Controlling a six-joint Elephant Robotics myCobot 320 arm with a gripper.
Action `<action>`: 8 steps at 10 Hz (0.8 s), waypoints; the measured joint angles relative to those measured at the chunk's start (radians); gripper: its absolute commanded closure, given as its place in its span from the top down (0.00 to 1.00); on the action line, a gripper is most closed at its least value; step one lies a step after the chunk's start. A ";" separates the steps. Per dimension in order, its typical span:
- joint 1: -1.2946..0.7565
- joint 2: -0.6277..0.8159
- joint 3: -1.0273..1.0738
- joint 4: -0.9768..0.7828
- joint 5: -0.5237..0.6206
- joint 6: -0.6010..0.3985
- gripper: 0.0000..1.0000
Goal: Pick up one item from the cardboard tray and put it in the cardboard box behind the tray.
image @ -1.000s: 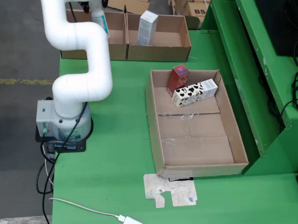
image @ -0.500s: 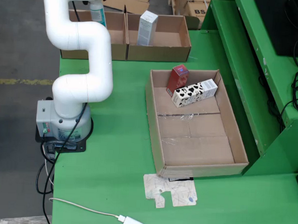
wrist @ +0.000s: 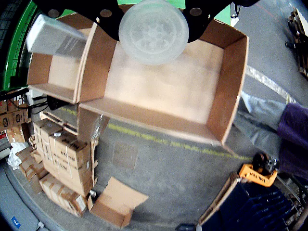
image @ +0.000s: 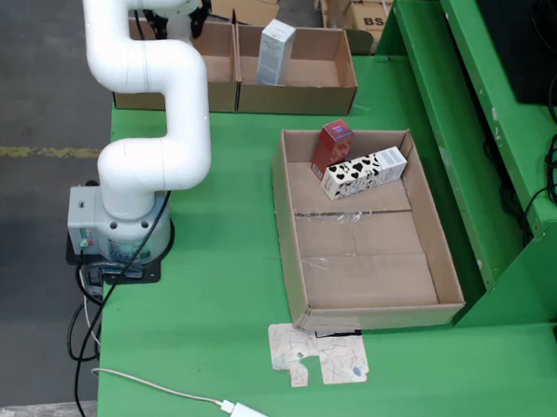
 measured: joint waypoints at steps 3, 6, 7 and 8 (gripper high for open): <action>0.000 0.005 -0.121 0.009 -0.003 0.000 0.00; -0.005 0.002 -0.212 0.002 -0.002 0.000 0.00; 0.000 0.002 -0.209 0.003 0.000 0.000 0.00; 0.000 0.002 -0.210 0.003 0.000 0.000 0.00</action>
